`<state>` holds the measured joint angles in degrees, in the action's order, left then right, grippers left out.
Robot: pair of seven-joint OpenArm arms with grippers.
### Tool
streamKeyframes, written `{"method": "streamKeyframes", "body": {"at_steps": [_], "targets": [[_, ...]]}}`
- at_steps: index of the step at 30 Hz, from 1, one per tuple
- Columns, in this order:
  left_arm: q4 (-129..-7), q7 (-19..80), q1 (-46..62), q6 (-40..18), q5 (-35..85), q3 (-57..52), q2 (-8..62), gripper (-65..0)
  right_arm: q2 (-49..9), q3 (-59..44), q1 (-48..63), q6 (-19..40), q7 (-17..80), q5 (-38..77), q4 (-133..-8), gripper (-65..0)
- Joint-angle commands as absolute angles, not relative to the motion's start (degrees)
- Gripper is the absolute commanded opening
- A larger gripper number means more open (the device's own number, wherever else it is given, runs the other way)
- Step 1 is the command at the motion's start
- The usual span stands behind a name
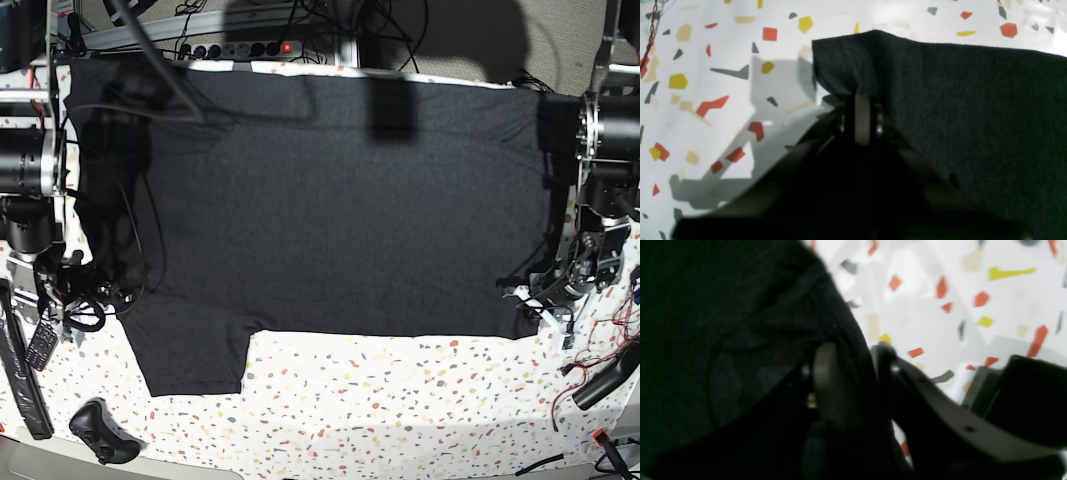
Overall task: Fold the T-shirt properly
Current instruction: 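Lift the hem with both grippers and fold it toward the collar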
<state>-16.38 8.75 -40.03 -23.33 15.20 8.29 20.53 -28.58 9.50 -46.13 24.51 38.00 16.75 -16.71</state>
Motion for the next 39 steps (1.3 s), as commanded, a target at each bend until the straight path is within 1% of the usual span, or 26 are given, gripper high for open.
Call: {"method": "streamKeyframes", "body": {"at_steps": [1,4,5,9,10,12,13,15,19,23,26,31,39], "targets": [[-16.6,10.6,-41.0,-23.6,14.4,8.3,20.8,-65.0,-29.1,9.5,-46.9,24.5,38.3,16.7,-17.0,-54.0],[-16.6,10.3,-41.0,-23.6,14.5,8.3,20.8,-65.0,-29.5,9.5,-47.0,24.5,36.6,16.7,-17.0,-64.7],[-16.6,9.8,-41.0,-23.6,14.6,8.3,20.8,-65.0,-29.7,9.5,-47.0,24.5,35.1,16.7,-17.1,-65.0],[-19.7,9.9,-41.0,-23.6,14.6,8.3,20.8,-65.0,-29.8,9.5,-47.0,24.7,32.2,15.6,-19.7,-65.0],[-21.5,11.0,-41.0,-23.6,14.7,8.3,20.8,-65.0,-29.8,9.5,-46.9,25.0,32.2,14.7,-21.1,-65.0],[-25.6,14.8,-40.9,-23.6,15.7,8.3,20.9,-65.0,-29.9,9.5,-46.8,28.9,32.1,12.8,-24.6,-65.0],[-27.7,16.8,-40.9,-23.6,16.6,8.3,20.9,-65.0,-30.2,9.5,-46.5,29.7,32.3,12.5,-26.6,-65.0],[-31.1,19.6,-40.9,-23.6,18.6,8.3,21.1,-65.0,-30.5,9.4,-45.3,29.7,33.0,12.6,-30.9,-65.0],[-36.1,21.1,-38.6,-21.5,19.6,7.4,21.8,-65.0,-31.7,9.3,-39.2,29.5,33.6,14.1,-40.2,-65.0],[-44.2,20.1,-31.2,-21.5,19.6,1.6,22.5,-65.0,-33.9,8.9,-30.8,27.7,33.3,18.5,-51.2,-65.0],[-51.9,19.7,-25.0,-21.5,20.1,-3.7,22.5,-65.0,-34.6,5.3,-25.0,26.6,34.1,18.7,-58.8,-65.0],[-62.4,19.7,-16.8,-21.5,22.9,-10.5,22.6,-65.0,-34.6,-5.1,-15.6,26.6,34.8,20.2,-68.7,-65.0],[-71.2,20.4,-9.5,-22.8,26.1,-17.0,22.6,-65.0,-34.6,-16.3,-2.9,26.7,34.3,20.2,-80.6,-65.0]]}}
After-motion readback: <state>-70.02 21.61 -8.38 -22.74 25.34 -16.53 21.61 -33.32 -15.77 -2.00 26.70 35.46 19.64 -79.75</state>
